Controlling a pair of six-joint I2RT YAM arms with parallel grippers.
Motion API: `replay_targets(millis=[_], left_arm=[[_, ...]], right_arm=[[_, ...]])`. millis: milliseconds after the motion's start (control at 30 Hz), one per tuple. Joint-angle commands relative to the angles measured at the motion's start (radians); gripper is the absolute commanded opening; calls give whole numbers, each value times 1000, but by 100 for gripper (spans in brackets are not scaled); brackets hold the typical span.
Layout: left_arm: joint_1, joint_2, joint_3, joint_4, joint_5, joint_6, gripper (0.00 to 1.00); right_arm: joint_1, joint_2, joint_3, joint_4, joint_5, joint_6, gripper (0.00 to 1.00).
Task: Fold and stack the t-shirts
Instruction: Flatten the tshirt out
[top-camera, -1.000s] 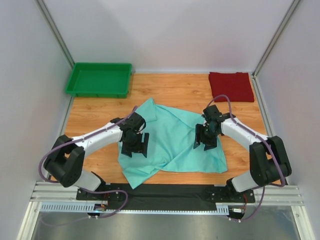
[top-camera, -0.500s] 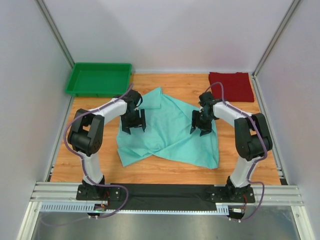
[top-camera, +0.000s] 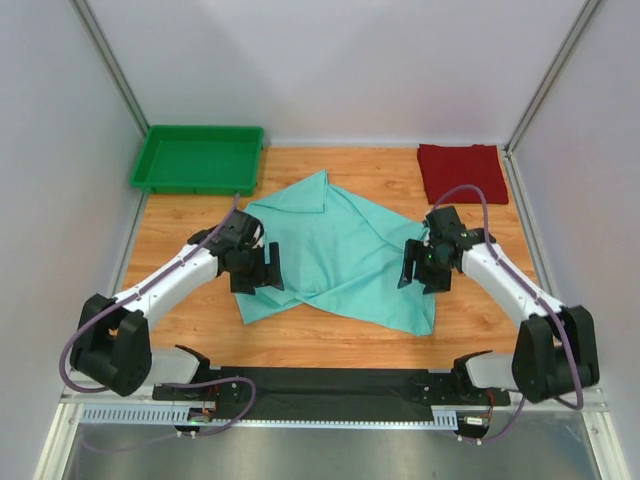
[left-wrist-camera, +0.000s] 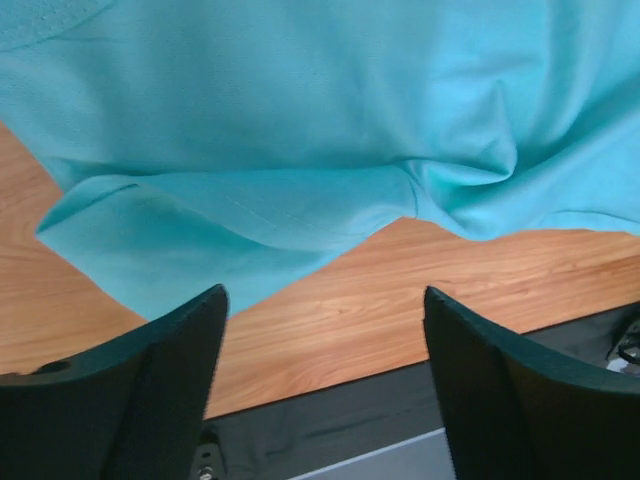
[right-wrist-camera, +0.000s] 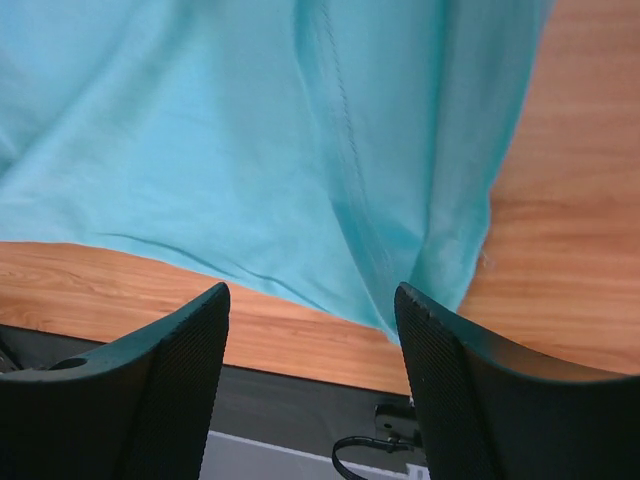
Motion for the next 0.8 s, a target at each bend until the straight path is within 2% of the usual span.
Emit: replay_targets(millis=[0,67,167,267,333,367,433,467,500,533,567,667,767], left_arm=[[72,11,-54,191,223,-63,92],[86,79,-30,179,231,-63,94],[86,159,13,139,213,-113,94],[86,193,3,158,221,-158,85],[84,186,-32,197,222,-205,71],[84,179,-43,213,224,-215,61],[77,178,-48,207,207,-212,54],[69,179,-43,198,198,-202,42],[62,178,-30,185,176,-189,35],[31,173,-22,155,163,-182,26],[11,154,-14,136,149,-182,3],[-130,101,10,81,101,-214,0],[-250,72,12,44,127,-291,0]], right_arm=[[-44,-86,-128,10,-17,75,69],[-85,-89,-159,6,-23,92,70],[-122,-57,-156,-60,52,151,73],[-165,-7,-177,-86,37,203,71],[-166,-11,-222,-45,6,229,65],[-166,-20,-234,-34,1,243,63],[-168,-39,-257,-8,-14,266,57],[-166,-42,-257,-9,-17,269,55],[-166,-43,-256,-8,-14,269,53],[-166,-45,-248,-11,-10,267,47],[-166,-45,-243,-20,6,267,44],[-166,-42,-219,-38,46,270,32],[-171,-31,-179,-49,90,267,31]])
